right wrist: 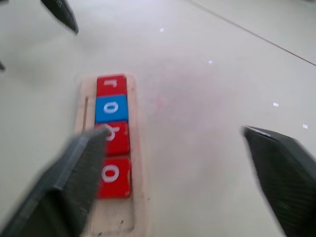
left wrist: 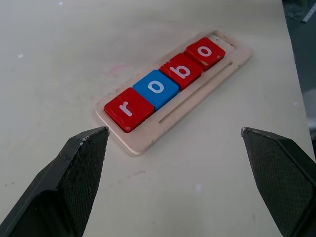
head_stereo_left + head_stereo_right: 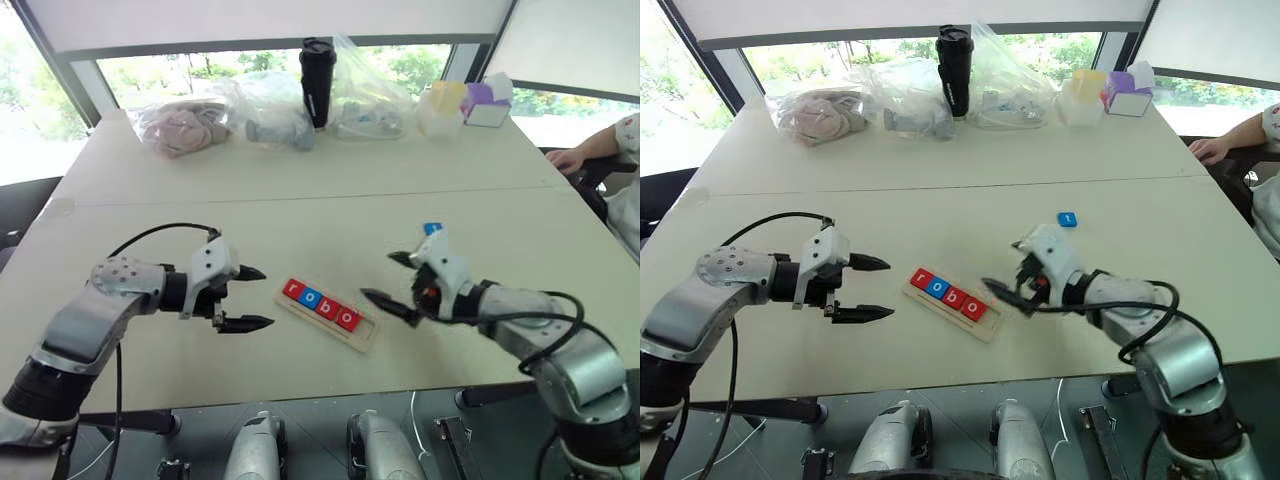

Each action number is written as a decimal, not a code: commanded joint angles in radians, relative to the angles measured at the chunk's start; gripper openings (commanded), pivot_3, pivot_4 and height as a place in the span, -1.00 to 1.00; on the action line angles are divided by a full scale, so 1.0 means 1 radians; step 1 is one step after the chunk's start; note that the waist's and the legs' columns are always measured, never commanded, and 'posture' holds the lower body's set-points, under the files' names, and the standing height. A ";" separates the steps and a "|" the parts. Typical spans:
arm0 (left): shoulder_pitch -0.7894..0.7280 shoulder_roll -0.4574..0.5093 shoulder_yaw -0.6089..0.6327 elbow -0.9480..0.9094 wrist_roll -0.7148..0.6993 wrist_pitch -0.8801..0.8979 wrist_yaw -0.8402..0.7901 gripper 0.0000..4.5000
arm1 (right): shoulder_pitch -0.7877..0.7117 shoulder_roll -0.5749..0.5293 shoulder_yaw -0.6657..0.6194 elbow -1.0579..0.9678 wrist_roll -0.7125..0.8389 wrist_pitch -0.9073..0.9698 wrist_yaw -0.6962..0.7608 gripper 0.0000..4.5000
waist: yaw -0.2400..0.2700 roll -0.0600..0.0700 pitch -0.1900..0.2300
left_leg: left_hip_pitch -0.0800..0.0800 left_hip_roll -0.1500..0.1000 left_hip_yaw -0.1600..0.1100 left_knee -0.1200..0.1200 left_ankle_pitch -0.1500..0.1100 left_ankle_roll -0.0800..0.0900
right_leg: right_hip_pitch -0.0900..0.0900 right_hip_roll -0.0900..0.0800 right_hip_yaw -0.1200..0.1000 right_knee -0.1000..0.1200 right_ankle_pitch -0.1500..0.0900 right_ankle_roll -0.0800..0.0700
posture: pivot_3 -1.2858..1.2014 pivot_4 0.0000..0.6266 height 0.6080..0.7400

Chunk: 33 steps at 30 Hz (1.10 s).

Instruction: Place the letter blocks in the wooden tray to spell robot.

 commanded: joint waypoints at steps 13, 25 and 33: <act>-0.006 0.011 0.076 -0.084 -0.067 0.056 0.025 1.00 | -0.426 0.230 -0.085 0.886 -0.212 -0.223 -0.302 0.97 | -0.010 0.001 0.000 | 0.001 0.002 0.000 -0.003 0.001 -0.001 | -0.003 0.004 0.001 0.004 0.002 0.004 | 0.03 -0.52 1.00; 0.042 0.014 0.109 -0.126 -0.073 0.070 0.069 1.00 | -0.551 0.263 -0.093 1.165 -0.245 -0.275 -0.343 0.60 | -0.012 0.001 0.000 | 0.001 0.000 0.000 -0.001 0.001 -0.001 | 0.000 0.002 0.001 0.003 0.001 0.004 | 0.03 -0.52 1.00; 0.048 0.016 0.100 -0.120 -0.070 0.059 0.074 1.00 | -0.522 0.260 -0.072 1.104 -0.272 -0.300 -0.335 -0.45 | -0.011 0.001 0.000 | 0.002 0.000 0.000 -0.001 0.001 -0.001 | 0.000 0.002 0.001 0.003 0.001 0.004 | 0.03 -0.52 1.00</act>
